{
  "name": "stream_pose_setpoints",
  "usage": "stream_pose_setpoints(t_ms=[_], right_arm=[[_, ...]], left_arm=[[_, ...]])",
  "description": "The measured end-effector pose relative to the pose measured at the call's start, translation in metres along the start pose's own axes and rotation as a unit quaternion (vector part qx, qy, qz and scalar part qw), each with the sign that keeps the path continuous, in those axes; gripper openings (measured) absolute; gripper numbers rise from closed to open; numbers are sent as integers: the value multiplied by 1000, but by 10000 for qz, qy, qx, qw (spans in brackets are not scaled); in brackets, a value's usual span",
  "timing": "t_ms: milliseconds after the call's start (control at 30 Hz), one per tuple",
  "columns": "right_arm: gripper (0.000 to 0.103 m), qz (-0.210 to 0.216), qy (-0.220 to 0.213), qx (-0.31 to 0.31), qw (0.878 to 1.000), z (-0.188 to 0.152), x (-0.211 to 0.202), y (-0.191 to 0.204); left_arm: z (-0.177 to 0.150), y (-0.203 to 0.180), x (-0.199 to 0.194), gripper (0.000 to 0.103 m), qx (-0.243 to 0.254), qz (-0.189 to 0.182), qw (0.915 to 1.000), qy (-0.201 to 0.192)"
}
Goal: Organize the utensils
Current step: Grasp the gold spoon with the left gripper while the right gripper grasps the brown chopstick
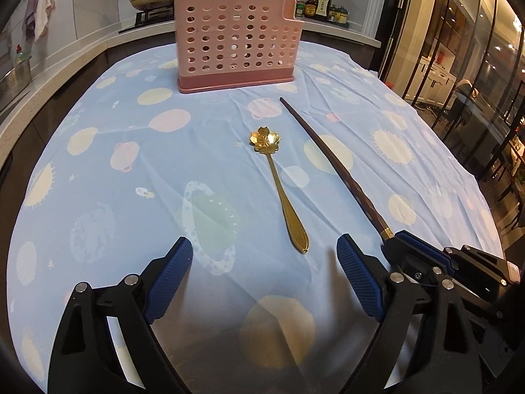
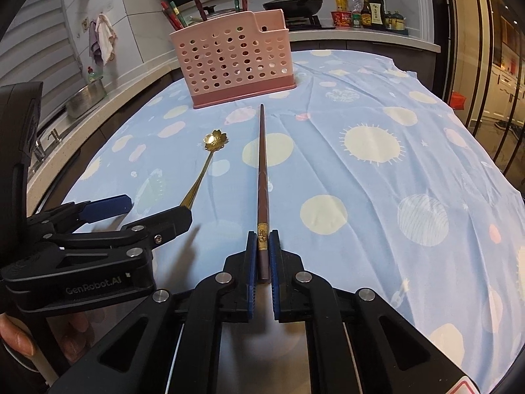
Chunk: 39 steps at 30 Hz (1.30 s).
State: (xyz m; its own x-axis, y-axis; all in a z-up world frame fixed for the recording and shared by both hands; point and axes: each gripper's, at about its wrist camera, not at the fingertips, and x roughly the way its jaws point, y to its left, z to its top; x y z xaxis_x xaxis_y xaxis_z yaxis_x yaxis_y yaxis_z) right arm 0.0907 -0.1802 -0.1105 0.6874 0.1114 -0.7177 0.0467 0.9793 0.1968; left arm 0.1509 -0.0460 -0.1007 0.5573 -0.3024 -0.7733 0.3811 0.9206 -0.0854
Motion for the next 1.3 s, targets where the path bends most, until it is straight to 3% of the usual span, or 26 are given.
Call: stream_pose_setpoints(t_ms=[300, 500, 833, 1300], right_arm=[[7, 22, -66, 144, 9999, 1, -5, -13], [7, 66, -71, 187, 9998, 1, -5, -15], [7, 107, -161, 214, 9996, 1, -14, -17], [7, 348, -765, 141, 9964, 28, -58, -7]], left_arm=[[6, -5, 6, 45, 106, 26, 9999, -19], [2, -6, 4, 10, 135, -43, 9999, -13], [-2, -7, -7, 10, 111, -165, 9998, -54], [19, 6, -63, 8, -65, -240, 9971, -716]])
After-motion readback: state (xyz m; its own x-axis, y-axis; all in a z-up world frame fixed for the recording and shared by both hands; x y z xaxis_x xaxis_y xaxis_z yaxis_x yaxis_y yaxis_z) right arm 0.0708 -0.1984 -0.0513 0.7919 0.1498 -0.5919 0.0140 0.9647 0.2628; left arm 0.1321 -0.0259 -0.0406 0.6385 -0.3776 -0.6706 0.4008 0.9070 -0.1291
